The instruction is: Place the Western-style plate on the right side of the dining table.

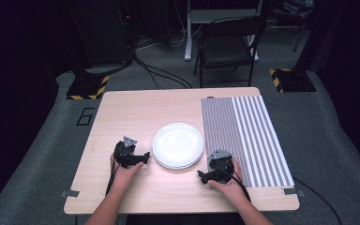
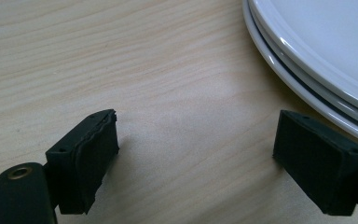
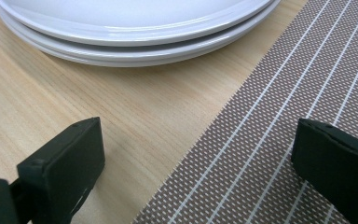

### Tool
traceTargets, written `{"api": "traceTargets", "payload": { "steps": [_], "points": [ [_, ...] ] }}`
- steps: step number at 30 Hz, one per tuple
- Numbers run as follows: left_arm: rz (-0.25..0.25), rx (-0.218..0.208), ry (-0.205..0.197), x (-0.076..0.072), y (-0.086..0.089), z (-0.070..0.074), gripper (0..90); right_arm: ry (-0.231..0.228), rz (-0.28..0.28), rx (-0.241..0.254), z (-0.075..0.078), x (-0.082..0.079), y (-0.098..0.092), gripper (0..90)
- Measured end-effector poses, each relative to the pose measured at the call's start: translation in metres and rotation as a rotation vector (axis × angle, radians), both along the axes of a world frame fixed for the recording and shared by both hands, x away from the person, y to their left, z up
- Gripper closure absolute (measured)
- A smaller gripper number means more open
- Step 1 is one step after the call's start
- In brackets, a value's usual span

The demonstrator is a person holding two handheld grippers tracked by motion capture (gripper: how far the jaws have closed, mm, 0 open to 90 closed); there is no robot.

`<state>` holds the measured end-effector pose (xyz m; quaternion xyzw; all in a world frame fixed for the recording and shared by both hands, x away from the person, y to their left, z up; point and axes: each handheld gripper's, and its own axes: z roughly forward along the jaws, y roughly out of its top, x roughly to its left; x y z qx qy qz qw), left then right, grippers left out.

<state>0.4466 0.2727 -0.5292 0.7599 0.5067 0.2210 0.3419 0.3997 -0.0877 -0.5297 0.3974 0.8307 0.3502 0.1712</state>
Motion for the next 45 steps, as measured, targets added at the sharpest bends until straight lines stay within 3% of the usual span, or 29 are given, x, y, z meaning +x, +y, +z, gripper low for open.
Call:
{"api": "traceTargets", "payload": {
  "steps": [4,10,28,35,39,45],
  "points": [
    [-0.003,-0.004,-0.006,-0.001,0.000,0.000,16.1,-0.004,0.000,-0.002,0.000,0.000,0.000,2.2],
    [-0.013,-0.002,-0.012,-0.001,0.000,0.000,20.1,-0.026,-0.036,0.012,0.001,-0.003,-0.003,13.7],
    [-0.019,-0.007,-0.026,-0.004,0.001,0.001,37.2,-0.028,-0.063,0.023,0.002,-0.003,-0.003,18.4],
    [-0.036,-0.013,-0.033,-0.005,-0.001,0.003,47.7,-0.045,-0.077,0.032,0.002,-0.001,-0.005,27.8],
    [-0.056,-0.018,-0.023,-0.006,-0.003,0.006,49.4,-0.055,-0.078,0.030,0.002,-0.001,-0.006,32.5],
    [-0.070,-0.049,-0.028,-0.009,-0.006,0.015,50.7,-0.028,-0.095,0.054,0.009,-0.002,-0.010,40.4]
  ]
}}
